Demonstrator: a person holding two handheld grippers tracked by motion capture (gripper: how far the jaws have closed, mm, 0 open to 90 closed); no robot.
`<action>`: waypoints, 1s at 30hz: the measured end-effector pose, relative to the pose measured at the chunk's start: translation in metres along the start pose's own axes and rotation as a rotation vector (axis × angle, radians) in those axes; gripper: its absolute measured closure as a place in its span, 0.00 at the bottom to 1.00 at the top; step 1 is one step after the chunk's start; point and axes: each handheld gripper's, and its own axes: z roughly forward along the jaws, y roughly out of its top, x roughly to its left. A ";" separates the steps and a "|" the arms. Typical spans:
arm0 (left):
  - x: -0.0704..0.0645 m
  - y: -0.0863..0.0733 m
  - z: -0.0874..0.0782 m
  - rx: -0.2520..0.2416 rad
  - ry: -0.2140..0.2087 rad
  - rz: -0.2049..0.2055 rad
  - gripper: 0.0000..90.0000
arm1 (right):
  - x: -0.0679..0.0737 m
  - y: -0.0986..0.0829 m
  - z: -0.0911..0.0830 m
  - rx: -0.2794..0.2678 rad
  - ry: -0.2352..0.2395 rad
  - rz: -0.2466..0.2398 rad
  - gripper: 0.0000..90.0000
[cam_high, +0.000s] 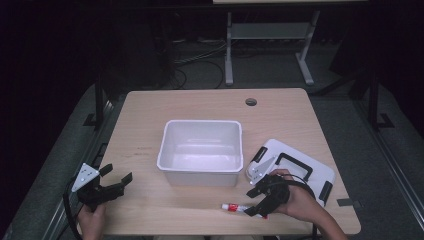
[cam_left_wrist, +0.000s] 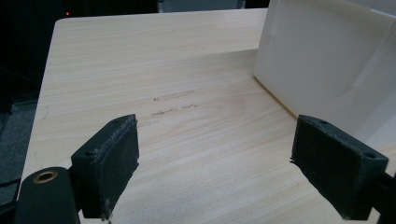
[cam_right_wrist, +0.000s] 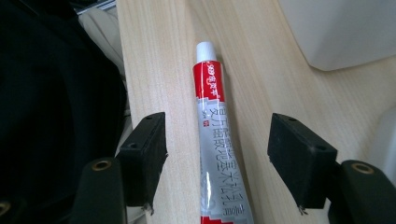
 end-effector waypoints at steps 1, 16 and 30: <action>0.000 0.000 0.000 0.000 0.000 0.001 0.16 | 0.000 0.001 0.003 0.006 0.002 -0.001 0.42; 0.000 0.000 0.000 -0.001 -0.001 -0.001 0.16 | 0.003 0.009 0.020 0.048 0.006 -0.023 0.48; 0.001 0.000 0.000 -0.005 -0.001 -0.003 0.16 | 0.005 0.013 0.030 0.086 0.003 -0.047 0.59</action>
